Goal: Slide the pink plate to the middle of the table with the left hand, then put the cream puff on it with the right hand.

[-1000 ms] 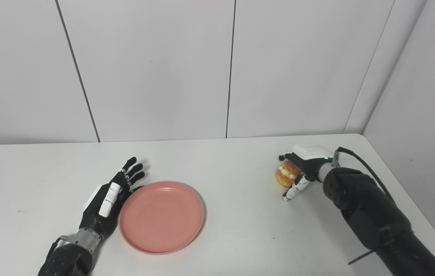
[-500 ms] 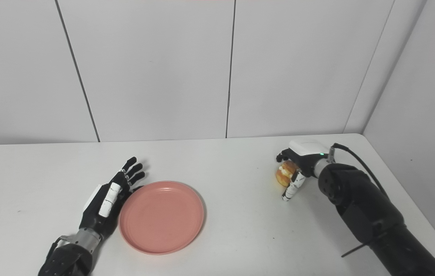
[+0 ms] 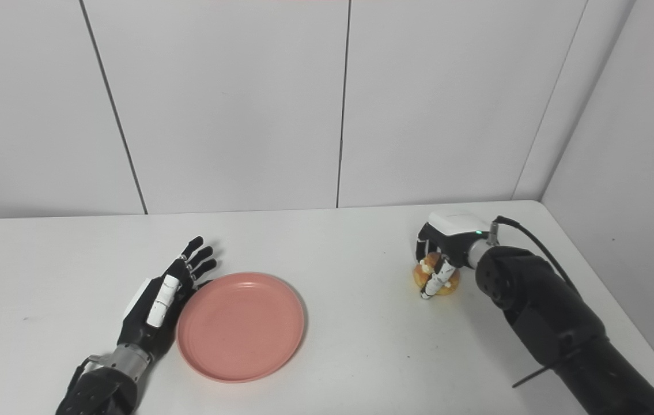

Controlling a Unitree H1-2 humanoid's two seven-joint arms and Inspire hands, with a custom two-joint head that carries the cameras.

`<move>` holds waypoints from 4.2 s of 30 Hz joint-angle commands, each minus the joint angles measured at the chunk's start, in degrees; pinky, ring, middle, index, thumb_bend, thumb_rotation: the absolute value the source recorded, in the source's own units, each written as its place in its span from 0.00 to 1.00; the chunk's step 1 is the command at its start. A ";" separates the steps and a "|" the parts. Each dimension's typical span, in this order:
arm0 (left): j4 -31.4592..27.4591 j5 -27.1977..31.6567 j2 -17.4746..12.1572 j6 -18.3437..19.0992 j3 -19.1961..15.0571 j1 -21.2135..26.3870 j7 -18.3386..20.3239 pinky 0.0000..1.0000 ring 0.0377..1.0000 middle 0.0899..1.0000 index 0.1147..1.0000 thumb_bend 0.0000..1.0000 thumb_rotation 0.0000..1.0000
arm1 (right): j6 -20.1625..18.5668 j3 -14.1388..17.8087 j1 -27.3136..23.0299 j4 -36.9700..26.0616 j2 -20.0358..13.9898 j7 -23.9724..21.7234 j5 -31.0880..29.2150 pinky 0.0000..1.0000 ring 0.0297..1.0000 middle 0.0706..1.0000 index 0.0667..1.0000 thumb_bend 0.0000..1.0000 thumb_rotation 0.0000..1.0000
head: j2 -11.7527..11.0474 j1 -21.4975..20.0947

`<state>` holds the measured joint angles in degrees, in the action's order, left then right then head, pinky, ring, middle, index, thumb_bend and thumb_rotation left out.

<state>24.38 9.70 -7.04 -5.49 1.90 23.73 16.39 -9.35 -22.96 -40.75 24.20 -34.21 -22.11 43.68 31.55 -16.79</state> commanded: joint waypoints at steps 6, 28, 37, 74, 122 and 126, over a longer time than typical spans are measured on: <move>1.86 -0.37 1.19 2.66 1.42 -3.39 1.09 0.78 0.92 0.94 0.93 0.91 0.86 | 0.60 -1.01 -0.45 0.11 -1.49 -0.06 1.41 0.42 0.48 0.49 0.41 0.53 0.00 | 0.20 -0.02; 1.17 -0.55 1.94 3.33 1.88 -3.51 0.64 0.79 0.93 0.94 0.93 0.89 0.87 | 0.69 2.21 -2.22 -14.93 -2.83 -4.39 0.87 0.32 0.39 0.41 0.47 0.53 0.00 | 0.48 2.88; 2.46 -2.14 4.10 2.11 3.05 -3.47 -1.26 0.79 0.92 0.93 0.92 0.92 0.85 | 5.65 5.07 -4.14 -23.11 -2.89 -4.83 -2.49 0.22 0.27 0.36 0.47 0.52 0.00 | -0.32 10.29; 2.98 -2.89 5.28 1.27 3.30 -3.50 -2.42 0.79 0.92 0.93 0.91 0.91 0.85 | 8.73 0.72 -10.12 -27.70 13.43 -11.83 -6.06 0.30 0.35 0.41 0.47 0.53 0.00 | -0.37 14.45; 2.32 -2.48 6.32 0.28 3.03 -4.20 -2.55 0.77 0.91 0.92 0.89 0.94 0.96 | 17.54 -12.25 -10.42 -7.70 20.24 -8.32 1.73 0.31 0.36 0.43 0.46 0.53 0.00 | 1.01 14.38; 2.22 -2.68 6.16 0.61 3.11 -4.19 -2.65 0.76 0.91 0.93 0.91 0.95 0.97 | 16.75 -11.72 -10.31 -8.23 20.10 -8.67 1.34 0.30 0.35 0.40 0.49 0.52 0.01 | 1.06 14.19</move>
<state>23.58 7.08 -3.00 -5.63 3.69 23.54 12.74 6.45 -35.99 -48.19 17.35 -13.84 -31.32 45.60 32.52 -2.55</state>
